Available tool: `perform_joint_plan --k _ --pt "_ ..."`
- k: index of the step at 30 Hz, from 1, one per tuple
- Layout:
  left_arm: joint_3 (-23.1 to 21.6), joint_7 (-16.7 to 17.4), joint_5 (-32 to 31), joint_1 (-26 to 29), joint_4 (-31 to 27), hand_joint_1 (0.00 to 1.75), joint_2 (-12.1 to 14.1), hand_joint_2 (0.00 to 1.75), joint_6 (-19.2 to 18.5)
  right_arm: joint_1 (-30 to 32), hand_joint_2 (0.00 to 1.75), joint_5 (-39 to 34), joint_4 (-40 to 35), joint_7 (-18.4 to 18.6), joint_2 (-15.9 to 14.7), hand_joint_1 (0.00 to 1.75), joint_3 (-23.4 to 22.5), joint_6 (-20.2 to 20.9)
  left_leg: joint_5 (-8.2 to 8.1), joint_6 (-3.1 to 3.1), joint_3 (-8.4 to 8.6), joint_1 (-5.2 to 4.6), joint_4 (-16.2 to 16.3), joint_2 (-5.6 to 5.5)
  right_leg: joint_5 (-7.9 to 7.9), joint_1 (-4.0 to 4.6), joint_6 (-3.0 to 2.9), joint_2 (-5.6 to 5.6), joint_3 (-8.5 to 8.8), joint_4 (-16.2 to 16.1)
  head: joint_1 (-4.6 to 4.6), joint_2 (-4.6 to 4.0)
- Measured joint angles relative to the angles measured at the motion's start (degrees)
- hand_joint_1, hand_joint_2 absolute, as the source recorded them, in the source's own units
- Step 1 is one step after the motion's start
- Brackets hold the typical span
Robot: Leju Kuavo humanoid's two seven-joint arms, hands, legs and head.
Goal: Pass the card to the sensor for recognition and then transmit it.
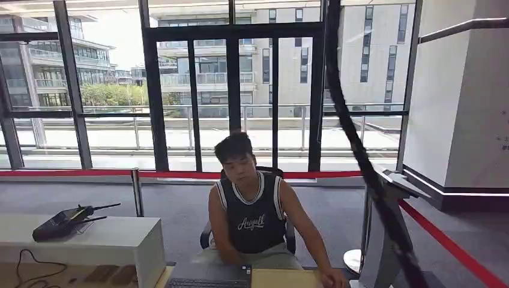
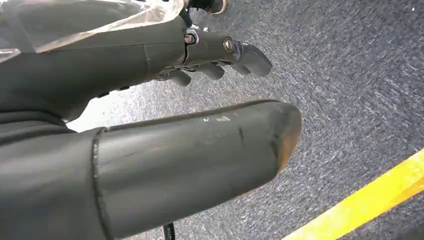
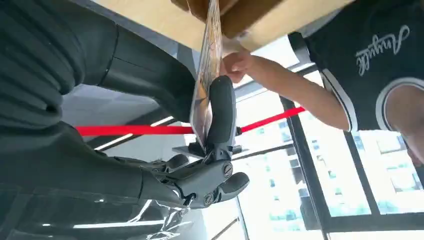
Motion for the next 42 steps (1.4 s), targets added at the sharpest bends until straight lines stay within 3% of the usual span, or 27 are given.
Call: perform_joint_plan --k 5,10,16,25,40,41,42 --pt "0.0 0.0 -0.3 0.0 0.0 0.0 -0.1 0.0 -0.2 -1.3 1.75 0.0 -4.4 0.2 -0.6 1.75 -0.7 2.6 0.0 0.0 0.0 0.0 0.0 0.0 0.0 0.0 0.0 0.0 0.01 0.0 0.0 0.0" --pt "-0.1 -0.3 -1.6 -0.1 0.0 0.0 -0.3 0.0 -0.3 -5.0 1.75 -1.9 -3.8 -1.4 -0.5 1.75 -0.7 5.9 0.01 -0.01 -0.03 0.0 0.0 -0.01 0.01 0.0 -0.01 0.0 0.0 0.0 0.0 0.0" --pt "-0.5 -0.2 -2.8 -1.1 0.0 0.0 -0.5 0.0 -1.5 -13.0 1.75 -3.0 2.8 -3.6 0.9 1.75 -0.6 7.0 0.06 -0.05 -0.05 0.0 0.0 -0.01 0.03 0.0 -0.02 0.0 -0.01 0.0 -0.02 0.0" --pt "-1.0 -0.3 -3.5 -2.0 0.0 0.0 -0.5 0.0 -2.2 -22.3 1.75 -2.0 14.9 -3.2 4.3 1.75 -0.1 7.0 0.06 -0.06 -0.06 0.03 0.0 -0.02 0.03 0.03 -0.03 -0.01 -0.02 0.0 -0.02 0.0" --pt "-1.5 -1.0 -2.7 -2.2 0.1 0.0 -0.3 0.0 -2.0 -26.2 1.75 -2.3 27.9 -1.6 8.5 1.71 1.1 7.2 0.06 -0.06 -0.04 0.04 0.0 -0.01 0.03 0.04 -0.03 -0.01 -0.01 0.0 0.0 0.0" --pt "-1.5 -1.0 -2.6 -2.1 0.1 0.0 -0.3 0.0 -2.0 -26.3 1.75 -2.3 28.3 -1.6 8.7 1.57 1.2 7.1 0.06 -0.06 -0.04 0.04 0.0 -0.01 0.03 0.04 -0.03 -0.01 -0.02 0.0 0.0 0.0" --pt "-1.5 -1.0 -2.5 -2.1 0.1 0.0 -0.3 0.0 -2.0 -26.3 1.75 -2.3 28.9 -1.6 8.9 0.0 1.2 7.0 0.06 -0.06 -0.04 0.04 0.0 -0.01 0.03 0.04 -0.03 -0.01 -0.02 0.0 0.02 0.0"
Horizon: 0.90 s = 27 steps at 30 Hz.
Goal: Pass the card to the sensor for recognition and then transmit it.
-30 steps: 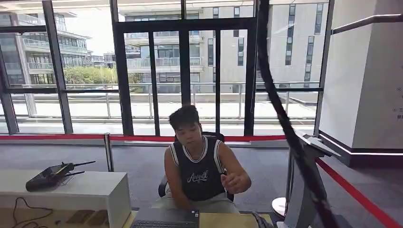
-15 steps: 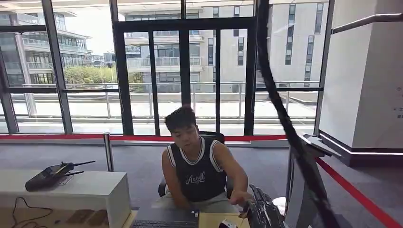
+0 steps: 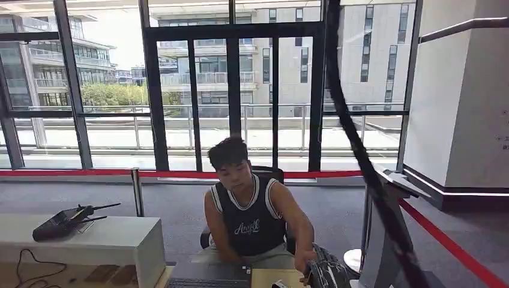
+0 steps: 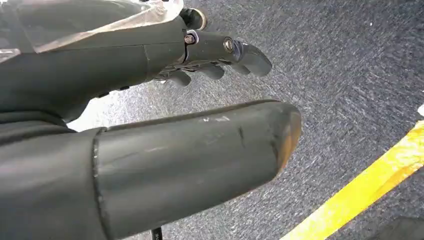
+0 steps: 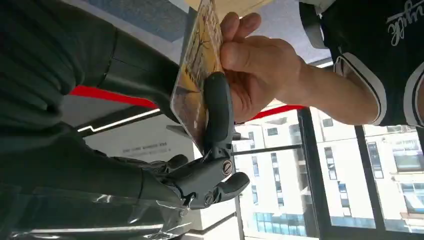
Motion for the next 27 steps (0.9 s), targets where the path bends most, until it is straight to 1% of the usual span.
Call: perform_joint_plan --k 3,4,8,14,17,19,20,21,23,27 --pt "0.0 0.0 0.2 0.1 0.0 0.0 0.0 0.0 0.1 0.0 1.75 0.2 1.2 0.1 0.4 0.0 0.1 -0.4 0.0 0.0 0.01 0.0 0.0 0.0 0.0 0.0 0.0 0.0 0.0 0.0 -0.02 0.0" --pt "0.0 0.0 0.2 0.1 0.0 0.0 0.0 0.0 0.1 0.0 0.0 0.3 1.6 0.4 0.5 0.0 0.1 -0.8 0.0 0.0 0.01 0.0 0.0 0.0 0.0 0.0 0.0 0.0 -0.01 0.0 -0.02 0.0" --pt "0.0 0.2 0.2 0.1 0.0 0.0 0.0 0.0 0.3 -0.1 0.0 0.7 2.5 0.9 0.6 0.0 0.2 -2.0 0.0 0.0 0.01 0.0 0.0 0.0 0.0 0.0 0.0 0.0 -0.01 0.0 0.0 0.0" --pt "0.0 0.0 0.2 0.1 0.1 0.0 0.1 0.0 0.5 -0.3 0.0 0.8 3.6 0.5 0.6 0.0 0.2 -3.3 0.0 0.0 0.02 0.0 0.0 0.0 0.0 0.0 0.0 0.0 -0.01 0.0 -0.02 0.0" --pt "0.0 -0.3 0.7 0.1 0.1 0.0 0.2 0.0 0.7 -0.3 0.0 0.1 3.6 -1.7 0.5 0.0 0.2 -7.0 0.0 0.0 0.02 0.0 0.0 0.0 0.0 0.0 0.0 0.0 -0.01 0.0 -0.02 0.0" --pt "0.0 -0.4 1.4 0.1 0.1 0.0 0.2 0.0 1.1 -0.3 0.0 -1.7 3.6 -3.8 0.4 0.0 0.1 -10.4 0.0 0.0 0.02 0.0 0.0 0.01 0.0 0.0 0.0 0.0 -0.01 0.0 -0.02 0.0" --pt "0.0 -0.4 1.8 0.2 0.1 0.0 0.2 0.0 1.4 -0.2 0.0 -2.7 3.5 -5.2 0.3 0.0 -0.2 -13.2 0.0 0.0 0.02 0.0 0.0 0.01 0.0 0.0 0.0 0.0 -0.02 0.0 -0.02 0.0" --pt "0.0 -0.5 2.0 0.3 0.1 0.0 0.2 0.0 1.6 -0.2 0.0 -2.8 3.2 -5.8 0.0 0.0 -0.4 -14.5 0.0 0.0 0.03 0.0 0.0 0.01 0.0 0.0 0.0 0.0 -0.01 0.0 -0.02 0.0" --pt "0.0 -0.6 2.5 0.6 0.1 0.0 0.2 0.0 1.8 0.8 0.0 -1.1 1.1 -6.1 -1.0 0.0 -1.5 -15.7 0.0 0.0 0.06 0.0 0.0 0.01 0.0 0.0 0.0 0.0 0.01 0.0 -0.02 0.0" --pt "0.1 -0.4 3.7 1.6 0.1 0.0 0.3 0.0 2.0 6.7 0.0 5.5 -6.7 -7.3 -4.0 0.0 -6.8 -16.0 -0.02 0.01 0.12 0.03 0.0 -0.01 0.0 0.01 0.0 0.0 0.12 -0.1 -0.02 0.0"
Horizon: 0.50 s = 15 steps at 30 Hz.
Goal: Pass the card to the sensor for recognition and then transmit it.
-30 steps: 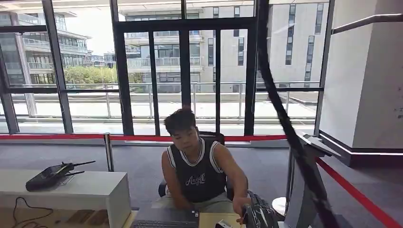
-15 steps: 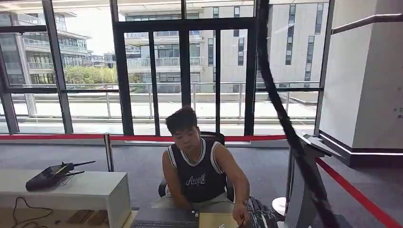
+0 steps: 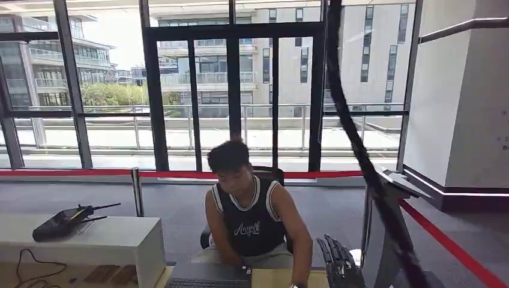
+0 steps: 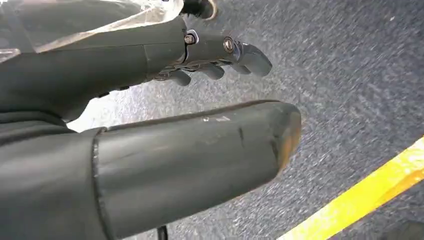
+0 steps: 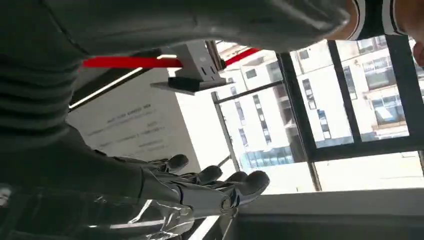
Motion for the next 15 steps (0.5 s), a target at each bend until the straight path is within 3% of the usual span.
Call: perform_joint_plan --k 2,3,7,12,15 --pt "0.0 0.3 0.6 0.4 0.0 0.0 0.1 0.0 0.1 3.7 0.0 1.8 -4.9 0.4 -2.0 0.0 -3.6 -0.1 -0.02 0.04 0.04 0.0 0.0 -0.02 -0.01 0.0 0.01 -0.02 0.01 0.0 -0.04 0.0" --pt "0.1 0.7 0.7 0.6 0.0 0.0 0.1 0.0 0.1 5.6 1.75 2.2 -7.3 0.9 -3.3 0.0 -5.6 -0.1 -0.03 0.04 0.04 0.0 0.0 -0.04 -0.02 0.0 0.02 -0.03 0.04 -0.1 -0.02 0.0" --pt "0.5 1.3 1.8 1.1 0.0 0.0 0.2 0.0 0.3 15.3 1.75 4.7 -18.5 2.4 -8.8 0.0 -15.4 -0.3 -0.09 0.11 0.07 0.02 0.1 -0.17 -0.02 0.0 0.05 -0.14 0.2 -0.2 -0.04 0.0" --pt "1.3 2.1 2.4 1.5 0.0 0.0 0.3 0.0 0.5 26.6 1.75 2.0 -28.7 -5.8 -12.9 0.0 -32.2 -0.3 -0.18 0.15 0.03 -0.01 0.1 -0.11 -0.02 -0.05 0.06 -0.11 0.14 -0.2 -0.04 0.0" --pt "1.5 3.2 3.3 1.4 0.0 0.0 0.3 0.0 1.0 30.7 1.75 0.4 -31.1 -7.3 -14.4 0.0 -42.1 -0.3 -0.2 0.18 0.03 -0.04 0.1 -0.15 -0.04 -0.04 0.08 -0.12 0.19 -0.2 -0.04 0.0"
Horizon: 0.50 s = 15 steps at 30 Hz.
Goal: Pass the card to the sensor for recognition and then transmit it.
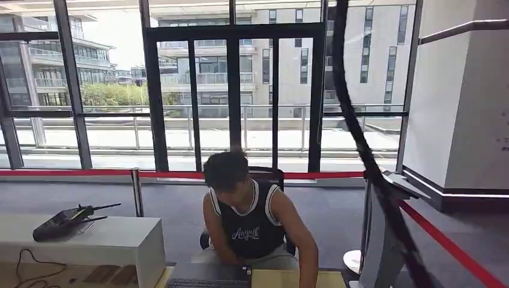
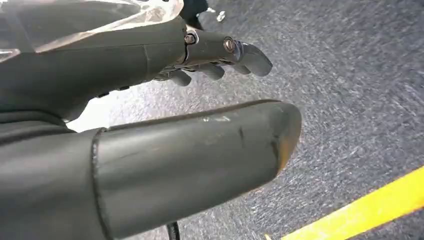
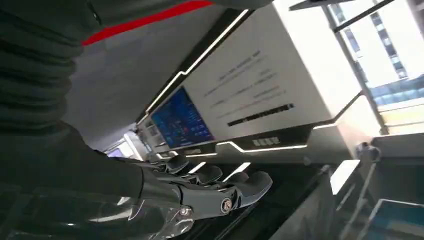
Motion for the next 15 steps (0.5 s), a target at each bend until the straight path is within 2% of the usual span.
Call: perform_joint_plan --k 4,6,7,12,15 --pt "0.8 0.7 1.6 0.0 0.0 0.0 -0.1 0.0 1.2 2.1 1.75 3.6 0.4 -5.9 0.0 0.0 -11.4 0.0 -0.04 -0.07 0.01 -0.02 0.0 0.19 0.02 -0.01 -0.03 0.22 -0.13 0.0 -0.04 0.0" --pt "0.9 1.1 4.3 -0.2 0.0 0.0 -0.3 0.0 1.8 1.7 1.75 6.9 2.0 -11.2 0.4 0.0 -17.8 0.1 -0.03 -0.08 0.03 -0.02 0.0 0.19 0.02 0.0 -0.03 0.22 -0.15 0.0 -0.02 0.0" --pt "0.9 1.2 4.9 -0.2 0.0 0.0 -0.4 0.0 1.9 1.6 1.75 8.9 3.1 -11.9 0.5 0.0 -20.7 0.1 -0.03 -0.08 0.05 0.03 0.0 0.19 0.01 0.04 -0.04 0.22 -0.12 0.0 -0.02 0.0" --pt "1.0 1.7 5.9 -0.3 0.0 0.0 -1.0 0.0 2.2 2.7 1.75 15.2 10.4 -9.8 2.6 0.0 -32.1 0.2 -0.04 -0.08 0.04 0.06 0.0 0.23 0.01 0.09 -0.03 0.22 -0.1 0.0 -0.02 0.0" --pt "1.4 1.2 6.2 -0.6 0.0 0.0 -1.3 0.0 2.7 4.1 1.75 16.8 15.6 -5.4 4.2 0.0 -36.0 0.3 -0.04 -0.09 0.02 0.08 0.0 0.21 0.0 0.11 -0.04 0.22 -0.1 0.0 0.02 0.0"
